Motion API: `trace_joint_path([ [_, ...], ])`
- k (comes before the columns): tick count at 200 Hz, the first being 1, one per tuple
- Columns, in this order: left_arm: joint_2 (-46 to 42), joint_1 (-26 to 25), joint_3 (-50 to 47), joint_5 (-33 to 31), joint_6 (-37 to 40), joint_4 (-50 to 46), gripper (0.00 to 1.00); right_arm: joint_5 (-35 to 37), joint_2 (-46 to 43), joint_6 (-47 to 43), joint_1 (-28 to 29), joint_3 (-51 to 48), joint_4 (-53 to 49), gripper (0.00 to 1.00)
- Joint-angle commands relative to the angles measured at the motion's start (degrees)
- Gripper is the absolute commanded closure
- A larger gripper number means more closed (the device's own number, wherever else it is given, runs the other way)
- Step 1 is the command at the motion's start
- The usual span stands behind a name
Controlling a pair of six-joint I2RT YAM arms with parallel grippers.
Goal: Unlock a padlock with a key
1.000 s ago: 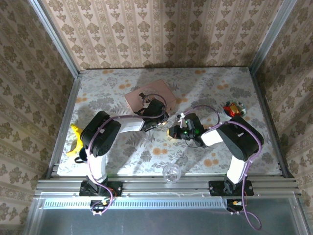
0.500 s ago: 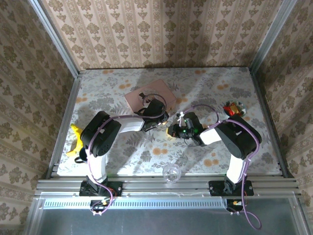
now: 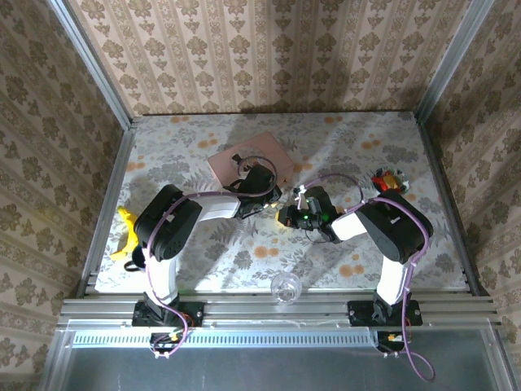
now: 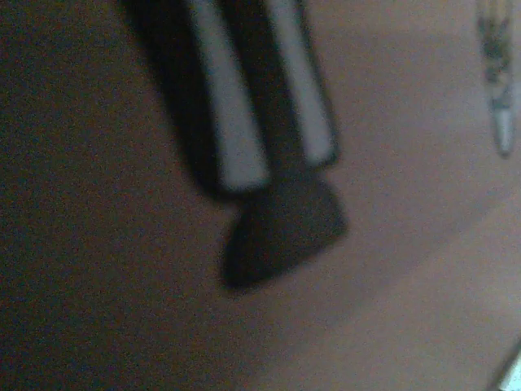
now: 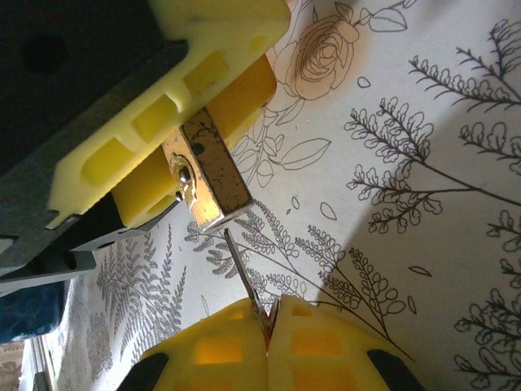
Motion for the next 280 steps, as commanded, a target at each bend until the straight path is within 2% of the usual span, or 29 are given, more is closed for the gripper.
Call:
trace_joint_path([
  [1, 0.64, -0.35, 0.65, 4.78, -2.98, 3.64, 1.00, 3.25, 1.68, 0.29, -0.05, 0.93, 1.07, 1.00],
  [134, -0.15, 0.53, -0.21, 5.75, -2.65, 3.19, 1.00, -1.72, 2.11, 2.23, -3.38, 0.40, 5.38, 1.00],
  [191, 0.19, 0.64, -0.30, 6.17, -2.71, 3.17, 1.00, -2.66, 1.59, 2.25, -3.87, -0.43, 7.36, 1.00],
  [280, 0.46, 0.57, -0.21, 6.53, -2.80, 3.39, 1.00, -7.81, 1.76, 1.26, -3.87, 0.48, 9.34, 1.00],
])
